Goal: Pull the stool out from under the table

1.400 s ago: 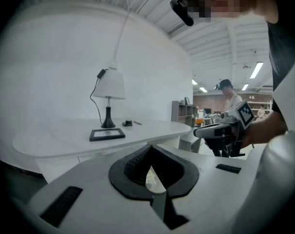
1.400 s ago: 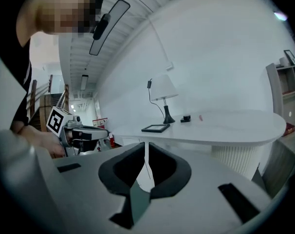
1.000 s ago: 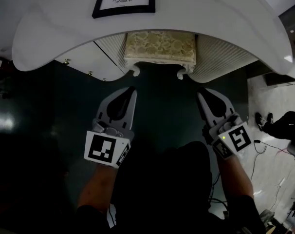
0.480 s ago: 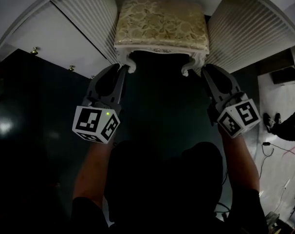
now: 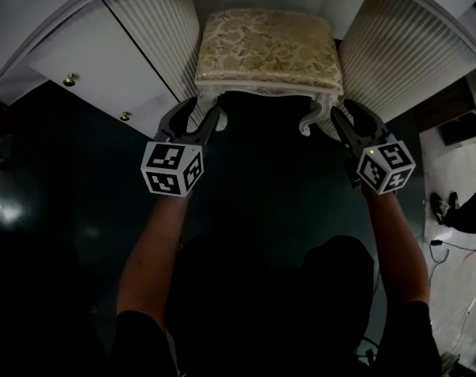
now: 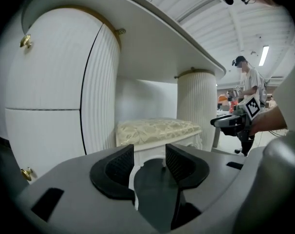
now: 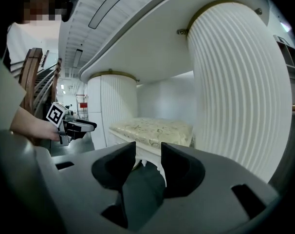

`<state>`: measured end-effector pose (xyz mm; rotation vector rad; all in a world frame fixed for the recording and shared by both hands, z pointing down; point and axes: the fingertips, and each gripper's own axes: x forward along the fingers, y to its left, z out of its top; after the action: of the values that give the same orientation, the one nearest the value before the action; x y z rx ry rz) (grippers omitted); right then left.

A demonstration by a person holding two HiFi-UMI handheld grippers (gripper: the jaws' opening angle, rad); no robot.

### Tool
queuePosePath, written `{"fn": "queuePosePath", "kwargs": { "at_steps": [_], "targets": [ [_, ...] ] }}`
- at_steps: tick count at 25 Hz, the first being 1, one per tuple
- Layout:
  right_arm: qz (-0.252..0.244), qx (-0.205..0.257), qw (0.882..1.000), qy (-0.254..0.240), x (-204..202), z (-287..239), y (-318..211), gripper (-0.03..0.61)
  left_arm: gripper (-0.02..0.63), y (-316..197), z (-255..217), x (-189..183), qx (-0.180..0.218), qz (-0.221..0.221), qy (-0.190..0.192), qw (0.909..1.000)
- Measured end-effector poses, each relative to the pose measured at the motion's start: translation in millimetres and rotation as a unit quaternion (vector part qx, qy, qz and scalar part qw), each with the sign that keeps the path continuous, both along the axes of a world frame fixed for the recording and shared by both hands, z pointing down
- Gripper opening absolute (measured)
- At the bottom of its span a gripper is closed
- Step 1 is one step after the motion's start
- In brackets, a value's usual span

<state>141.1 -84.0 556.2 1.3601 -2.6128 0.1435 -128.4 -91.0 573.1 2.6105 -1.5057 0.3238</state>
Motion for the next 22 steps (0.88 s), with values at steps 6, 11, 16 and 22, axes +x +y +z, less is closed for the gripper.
{"fn": "queuePosePath", "kwargs": {
  "at_steps": [6, 11, 16, 22],
  "targets": [
    [0.022, -0.018, 1.000, -0.009, 8, 35, -26, 0.166, 0.241, -31, 34, -19, -0.040, -0.010, 0.032, 0.9986],
    [0.034, -0.034, 0.999, 0.017, 19, 63, -34, 0.209, 0.253, -42, 50, -26, -0.060, -0.009, 0.041, 0.9973],
    [0.047, -0.043, 0.998, 0.017, 22, 75, -47, 0.224, 0.255, -54, 61, -31, -0.066, -0.010, 0.003, 0.9978],
    [0.042, -0.046, 0.998, 0.025, 20, 85, -62, 0.229, 0.277, -71, 80, -15, -0.065, 0.009, -0.053, 0.9965]
  ]
}}
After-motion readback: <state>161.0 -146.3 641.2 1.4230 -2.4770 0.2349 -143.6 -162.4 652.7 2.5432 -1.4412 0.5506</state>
